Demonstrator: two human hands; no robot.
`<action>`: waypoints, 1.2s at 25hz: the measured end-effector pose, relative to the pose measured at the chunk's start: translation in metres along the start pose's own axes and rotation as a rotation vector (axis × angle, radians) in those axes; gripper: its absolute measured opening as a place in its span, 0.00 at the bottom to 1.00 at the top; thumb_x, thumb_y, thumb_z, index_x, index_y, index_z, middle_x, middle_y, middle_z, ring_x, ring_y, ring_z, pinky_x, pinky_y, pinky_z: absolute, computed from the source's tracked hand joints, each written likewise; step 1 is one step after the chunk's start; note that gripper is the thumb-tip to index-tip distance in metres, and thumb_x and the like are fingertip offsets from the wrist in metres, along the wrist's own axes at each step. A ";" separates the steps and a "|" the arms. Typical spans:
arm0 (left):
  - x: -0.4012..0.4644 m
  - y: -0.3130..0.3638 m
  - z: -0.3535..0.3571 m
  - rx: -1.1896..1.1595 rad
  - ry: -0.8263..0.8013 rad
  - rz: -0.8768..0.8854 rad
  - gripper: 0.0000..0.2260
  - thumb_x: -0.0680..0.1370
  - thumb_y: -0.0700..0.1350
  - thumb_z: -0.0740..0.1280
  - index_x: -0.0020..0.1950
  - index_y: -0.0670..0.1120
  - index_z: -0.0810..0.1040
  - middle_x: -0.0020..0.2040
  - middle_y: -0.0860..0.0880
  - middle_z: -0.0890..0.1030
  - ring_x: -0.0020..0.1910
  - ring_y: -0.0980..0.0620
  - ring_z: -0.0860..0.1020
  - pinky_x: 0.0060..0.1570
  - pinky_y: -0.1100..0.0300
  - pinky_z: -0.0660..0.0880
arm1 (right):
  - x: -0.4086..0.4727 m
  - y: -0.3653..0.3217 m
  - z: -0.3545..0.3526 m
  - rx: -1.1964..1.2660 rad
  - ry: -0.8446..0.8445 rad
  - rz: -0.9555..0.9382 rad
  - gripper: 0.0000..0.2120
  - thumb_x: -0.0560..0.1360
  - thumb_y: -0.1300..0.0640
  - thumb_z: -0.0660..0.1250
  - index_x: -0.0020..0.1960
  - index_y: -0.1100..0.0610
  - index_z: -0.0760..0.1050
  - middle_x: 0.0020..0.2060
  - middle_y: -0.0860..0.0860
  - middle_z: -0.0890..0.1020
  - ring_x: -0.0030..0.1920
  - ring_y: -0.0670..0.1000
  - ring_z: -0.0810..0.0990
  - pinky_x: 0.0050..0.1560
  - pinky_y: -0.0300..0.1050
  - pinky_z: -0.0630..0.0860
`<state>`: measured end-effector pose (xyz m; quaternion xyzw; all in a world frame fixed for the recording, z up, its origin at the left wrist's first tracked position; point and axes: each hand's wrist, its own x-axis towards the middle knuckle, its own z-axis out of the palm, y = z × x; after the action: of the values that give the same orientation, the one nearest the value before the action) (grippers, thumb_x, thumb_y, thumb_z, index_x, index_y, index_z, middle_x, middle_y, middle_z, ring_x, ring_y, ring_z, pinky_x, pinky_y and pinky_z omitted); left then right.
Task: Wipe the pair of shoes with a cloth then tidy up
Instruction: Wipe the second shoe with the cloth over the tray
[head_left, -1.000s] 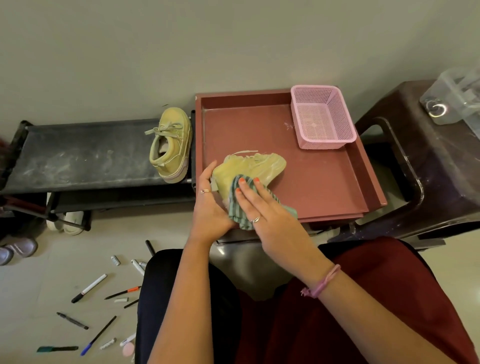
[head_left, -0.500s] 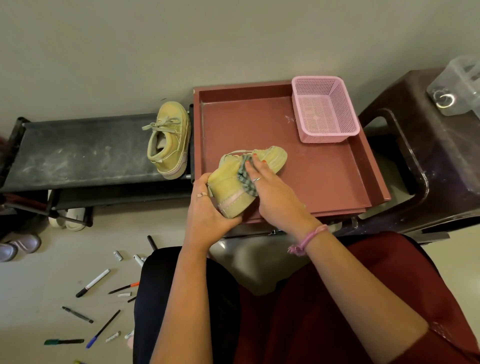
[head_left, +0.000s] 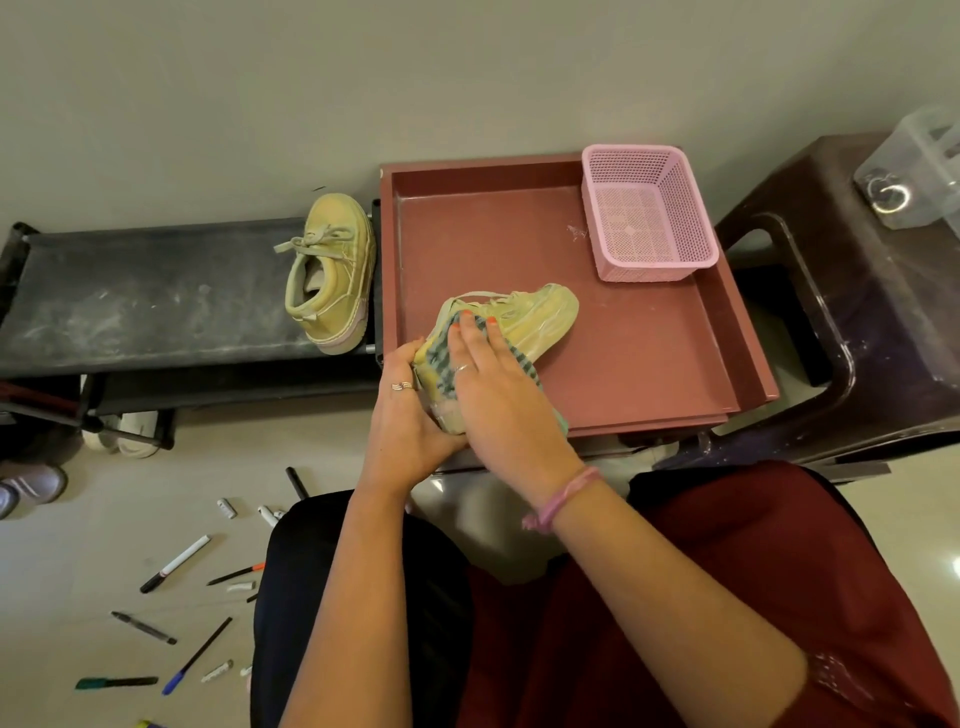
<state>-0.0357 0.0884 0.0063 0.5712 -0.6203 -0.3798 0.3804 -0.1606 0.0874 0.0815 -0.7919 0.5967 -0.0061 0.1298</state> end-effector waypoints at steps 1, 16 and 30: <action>0.000 0.001 0.001 0.016 -0.006 0.010 0.43 0.58 0.50 0.83 0.66 0.57 0.62 0.62 0.50 0.72 0.61 0.54 0.74 0.58 0.53 0.76 | 0.011 0.005 -0.009 0.010 -0.029 0.035 0.28 0.79 0.67 0.51 0.76 0.65 0.46 0.76 0.59 0.49 0.76 0.59 0.48 0.75 0.49 0.47; -0.001 0.000 0.004 0.078 -0.016 0.108 0.43 0.59 0.52 0.83 0.67 0.50 0.64 0.63 0.52 0.70 0.62 0.51 0.72 0.62 0.57 0.72 | 0.029 0.020 -0.015 0.018 -0.027 0.108 0.27 0.79 0.66 0.51 0.76 0.65 0.48 0.75 0.60 0.55 0.75 0.58 0.52 0.74 0.47 0.46; -0.001 -0.004 0.004 0.092 -0.026 0.101 0.44 0.60 0.53 0.82 0.69 0.48 0.64 0.64 0.52 0.69 0.65 0.52 0.70 0.64 0.61 0.69 | 0.044 0.032 0.009 -0.067 -0.024 0.158 0.24 0.79 0.62 0.52 0.75 0.64 0.55 0.72 0.59 0.62 0.73 0.62 0.58 0.73 0.54 0.58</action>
<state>-0.0381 0.0895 0.0009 0.5510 -0.6700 -0.3385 0.3645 -0.1763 0.0392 0.0602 -0.7463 0.6555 0.0334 0.1102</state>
